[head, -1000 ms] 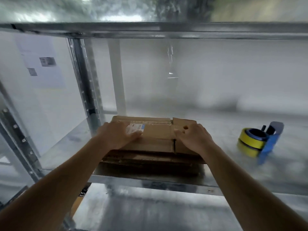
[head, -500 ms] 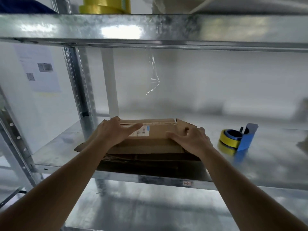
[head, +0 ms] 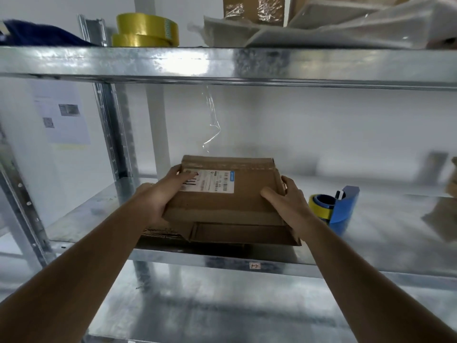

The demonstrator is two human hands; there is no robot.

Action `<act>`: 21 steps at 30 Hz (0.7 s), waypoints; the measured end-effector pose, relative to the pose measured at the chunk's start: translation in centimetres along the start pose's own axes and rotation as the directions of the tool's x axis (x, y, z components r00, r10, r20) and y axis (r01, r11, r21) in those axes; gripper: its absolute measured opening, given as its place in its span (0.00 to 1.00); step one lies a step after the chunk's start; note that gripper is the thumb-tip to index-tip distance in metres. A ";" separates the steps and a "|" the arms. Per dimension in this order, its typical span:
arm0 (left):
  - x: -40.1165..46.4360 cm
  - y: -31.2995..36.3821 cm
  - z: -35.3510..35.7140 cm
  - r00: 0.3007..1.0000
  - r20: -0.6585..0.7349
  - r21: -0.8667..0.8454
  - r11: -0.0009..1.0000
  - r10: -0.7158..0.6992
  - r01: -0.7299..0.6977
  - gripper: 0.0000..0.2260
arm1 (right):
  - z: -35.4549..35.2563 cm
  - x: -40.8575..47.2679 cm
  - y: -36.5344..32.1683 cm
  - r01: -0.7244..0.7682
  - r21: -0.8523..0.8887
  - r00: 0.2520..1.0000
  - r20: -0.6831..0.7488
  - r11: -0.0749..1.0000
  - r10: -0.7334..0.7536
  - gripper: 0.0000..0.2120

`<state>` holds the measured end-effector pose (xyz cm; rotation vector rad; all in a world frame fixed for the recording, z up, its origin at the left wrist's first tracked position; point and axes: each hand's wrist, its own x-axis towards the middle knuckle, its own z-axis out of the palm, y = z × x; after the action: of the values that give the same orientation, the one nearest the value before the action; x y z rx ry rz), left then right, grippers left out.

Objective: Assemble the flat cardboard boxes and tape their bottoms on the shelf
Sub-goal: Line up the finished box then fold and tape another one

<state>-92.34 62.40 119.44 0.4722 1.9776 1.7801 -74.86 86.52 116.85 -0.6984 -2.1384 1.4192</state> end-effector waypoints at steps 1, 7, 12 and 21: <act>-0.6 0.2 0.3 0.999 0.037 -0.066 0.998 0.010 -0.008 0.13 | -0.5 -0.4 -0.1 0.023 0.055 1.000 -0.001 0.998 -0.023 0.39; -5.5 0.5 2.5 0.996 0.087 -0.232 0.973 0.026 -0.005 0.14 | -3.3 -2.4 0.3 -0.019 0.291 1.000 0.016 0.957 0.014 0.28; -10.8 1.4 5.9 0.992 0.082 -0.077 0.993 0.096 -0.089 0.07 | -4.8 -4.6 0.8 0.028 0.317 0.999 -0.042 0.948 -0.015 0.26; -10.4 -1.3 7.4 0.918 0.256 -0.162 0.950 0.301 -0.266 0.17 | -9.7 -7.9 2.4 0.232 0.340 0.963 -0.211 0.911 -0.166 0.18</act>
<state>-79.54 63.02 118.51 0.9548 1.6584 1.8714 -62.36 88.93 117.20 -0.4319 -1.6923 1.5192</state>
